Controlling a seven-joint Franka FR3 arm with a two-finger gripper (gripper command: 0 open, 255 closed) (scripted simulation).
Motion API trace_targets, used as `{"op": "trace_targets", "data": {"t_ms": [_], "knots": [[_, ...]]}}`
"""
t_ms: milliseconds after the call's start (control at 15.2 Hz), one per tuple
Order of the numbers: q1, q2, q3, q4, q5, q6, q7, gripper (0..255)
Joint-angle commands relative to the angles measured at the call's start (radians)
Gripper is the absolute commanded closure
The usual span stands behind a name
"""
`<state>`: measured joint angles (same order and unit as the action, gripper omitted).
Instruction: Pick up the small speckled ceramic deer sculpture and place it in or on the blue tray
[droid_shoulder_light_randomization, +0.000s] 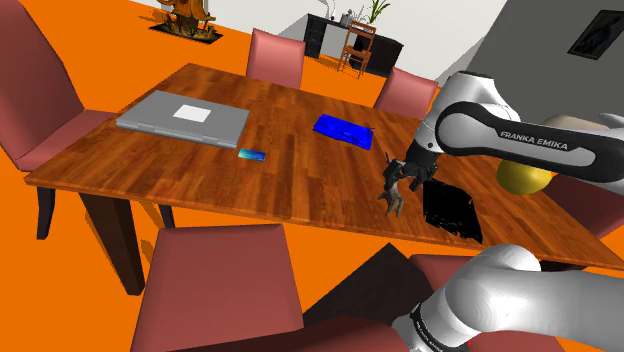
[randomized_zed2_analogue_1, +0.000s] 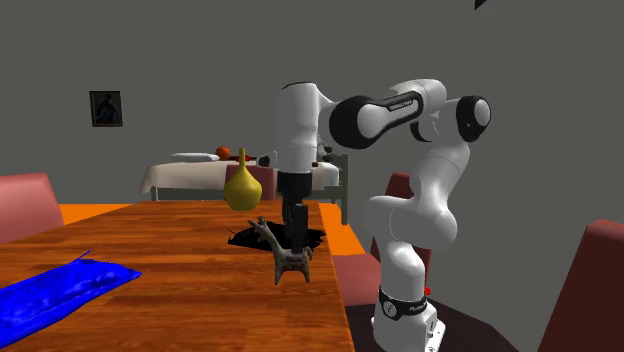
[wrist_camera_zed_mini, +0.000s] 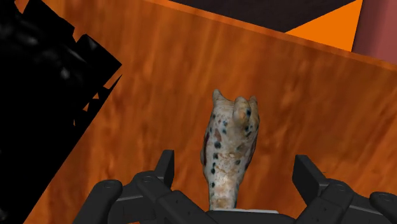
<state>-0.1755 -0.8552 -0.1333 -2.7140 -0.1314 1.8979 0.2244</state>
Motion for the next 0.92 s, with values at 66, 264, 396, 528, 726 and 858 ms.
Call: {"op": "trace_targets", "data": {"t_ms": [66,264,396,528,726,858], "knots": [[-0.003,0.008,-0.005,-0.041,-0.004,0.047,0.005,0],[-0.006,0.020,-0.010,-0.075,-0.009,0.094,0.006,0],[-0.006,0.023,-0.011,-0.082,-0.010,0.103,0.006,0],[-0.006,0.023,-0.011,-0.081,-0.010,0.103,0.006,0],[-0.006,0.023,-0.011,-0.081,-0.010,0.103,0.006,0],[-0.006,0.023,-0.011,-0.081,-0.010,0.103,0.006,255]]}}
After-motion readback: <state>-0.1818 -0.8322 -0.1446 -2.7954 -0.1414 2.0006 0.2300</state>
